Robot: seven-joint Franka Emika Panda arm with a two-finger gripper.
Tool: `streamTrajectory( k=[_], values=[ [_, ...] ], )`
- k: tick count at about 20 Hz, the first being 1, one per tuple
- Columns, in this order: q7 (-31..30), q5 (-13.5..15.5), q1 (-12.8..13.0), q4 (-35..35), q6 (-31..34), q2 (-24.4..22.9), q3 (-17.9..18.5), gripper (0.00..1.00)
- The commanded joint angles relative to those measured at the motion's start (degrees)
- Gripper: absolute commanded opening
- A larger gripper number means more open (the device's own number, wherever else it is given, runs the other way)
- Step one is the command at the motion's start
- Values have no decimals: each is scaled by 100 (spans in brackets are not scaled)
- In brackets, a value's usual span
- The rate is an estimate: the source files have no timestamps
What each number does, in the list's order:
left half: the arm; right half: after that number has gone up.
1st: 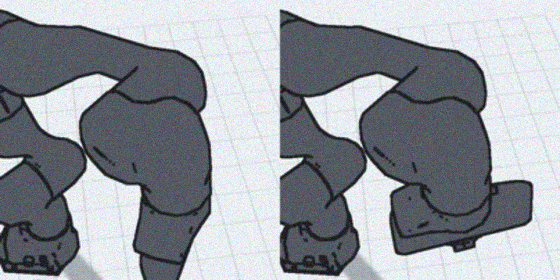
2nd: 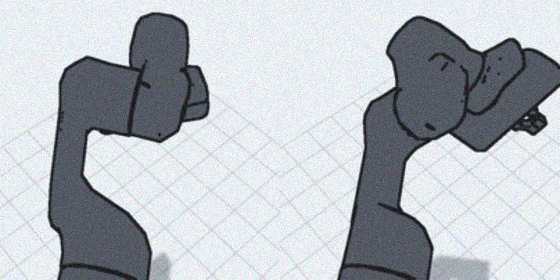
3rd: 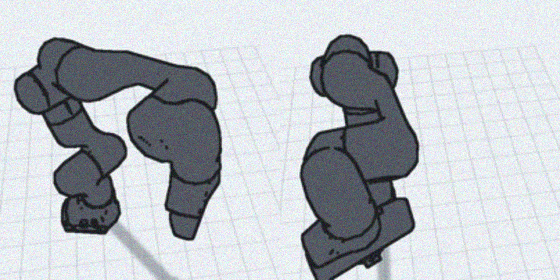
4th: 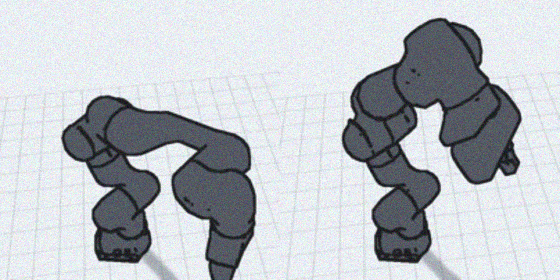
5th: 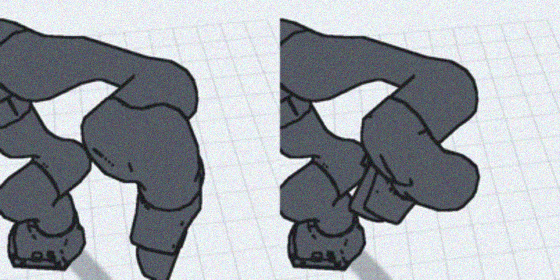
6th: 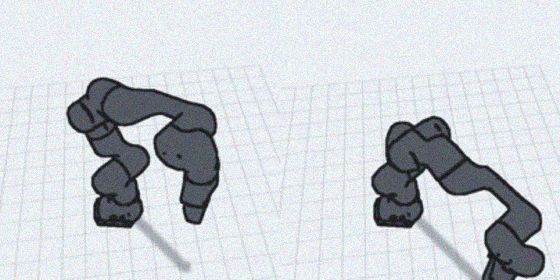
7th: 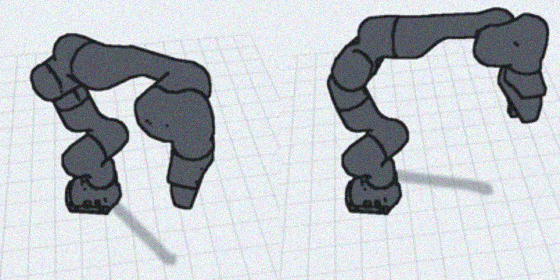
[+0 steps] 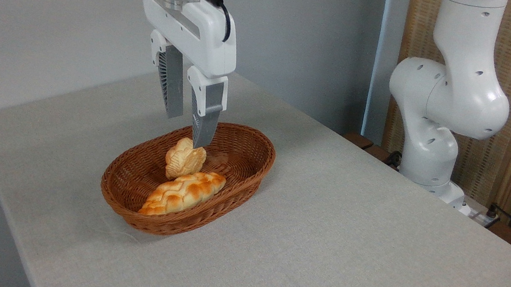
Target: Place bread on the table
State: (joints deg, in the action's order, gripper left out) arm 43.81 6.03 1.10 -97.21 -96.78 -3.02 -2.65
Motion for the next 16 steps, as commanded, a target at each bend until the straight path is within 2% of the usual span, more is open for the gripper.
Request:
streamTrajectory(
  k=[1,6,16],
  values=[
    [75,-67,22,159,213,47,10,100],
    [-74,-67,31,159,204,56,10,100],
    [-4,-58,22,159,204,56,19,100]
  ],
)
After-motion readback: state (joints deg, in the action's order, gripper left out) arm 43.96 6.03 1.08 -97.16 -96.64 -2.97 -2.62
